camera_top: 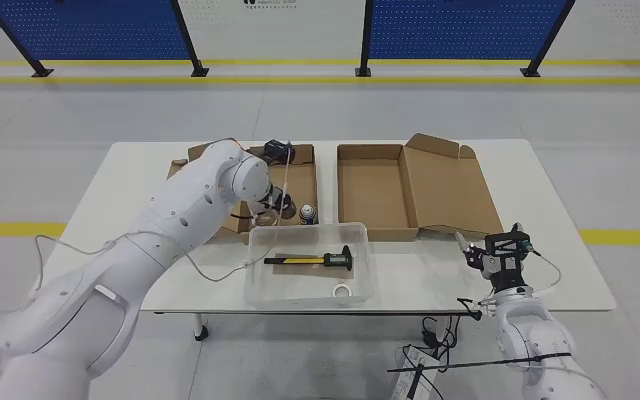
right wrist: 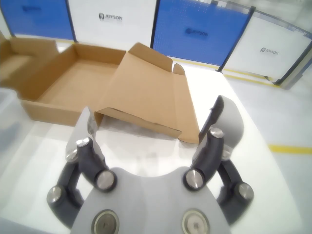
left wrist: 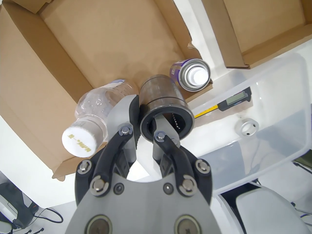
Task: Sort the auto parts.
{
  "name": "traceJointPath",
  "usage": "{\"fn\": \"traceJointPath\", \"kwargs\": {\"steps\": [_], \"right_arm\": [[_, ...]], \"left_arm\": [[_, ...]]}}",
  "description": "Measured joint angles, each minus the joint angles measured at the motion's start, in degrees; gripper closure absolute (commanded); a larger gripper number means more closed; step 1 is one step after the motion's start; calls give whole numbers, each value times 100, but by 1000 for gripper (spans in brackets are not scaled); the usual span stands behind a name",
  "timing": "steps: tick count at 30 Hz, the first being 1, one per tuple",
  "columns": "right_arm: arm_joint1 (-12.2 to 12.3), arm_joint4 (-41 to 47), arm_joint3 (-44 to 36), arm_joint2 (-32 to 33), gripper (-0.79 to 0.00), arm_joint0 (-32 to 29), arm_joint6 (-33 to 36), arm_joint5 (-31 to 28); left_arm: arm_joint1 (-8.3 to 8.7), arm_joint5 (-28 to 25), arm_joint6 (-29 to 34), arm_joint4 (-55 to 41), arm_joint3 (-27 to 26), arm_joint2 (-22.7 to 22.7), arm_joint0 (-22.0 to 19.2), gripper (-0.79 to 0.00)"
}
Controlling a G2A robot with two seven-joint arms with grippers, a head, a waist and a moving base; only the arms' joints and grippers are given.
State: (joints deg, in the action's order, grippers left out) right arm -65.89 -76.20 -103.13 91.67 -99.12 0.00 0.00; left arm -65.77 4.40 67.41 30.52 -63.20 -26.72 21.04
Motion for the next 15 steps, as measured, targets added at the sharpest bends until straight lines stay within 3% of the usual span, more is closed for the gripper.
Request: {"fn": "traceJointPath", "kwargs": {"steps": [15], "right_arm": [[0, 0, 0, 0, -785, 0, 0, 0]], "left_arm": [[-356, -9, 211, 58, 577, 98, -139, 0]]}}
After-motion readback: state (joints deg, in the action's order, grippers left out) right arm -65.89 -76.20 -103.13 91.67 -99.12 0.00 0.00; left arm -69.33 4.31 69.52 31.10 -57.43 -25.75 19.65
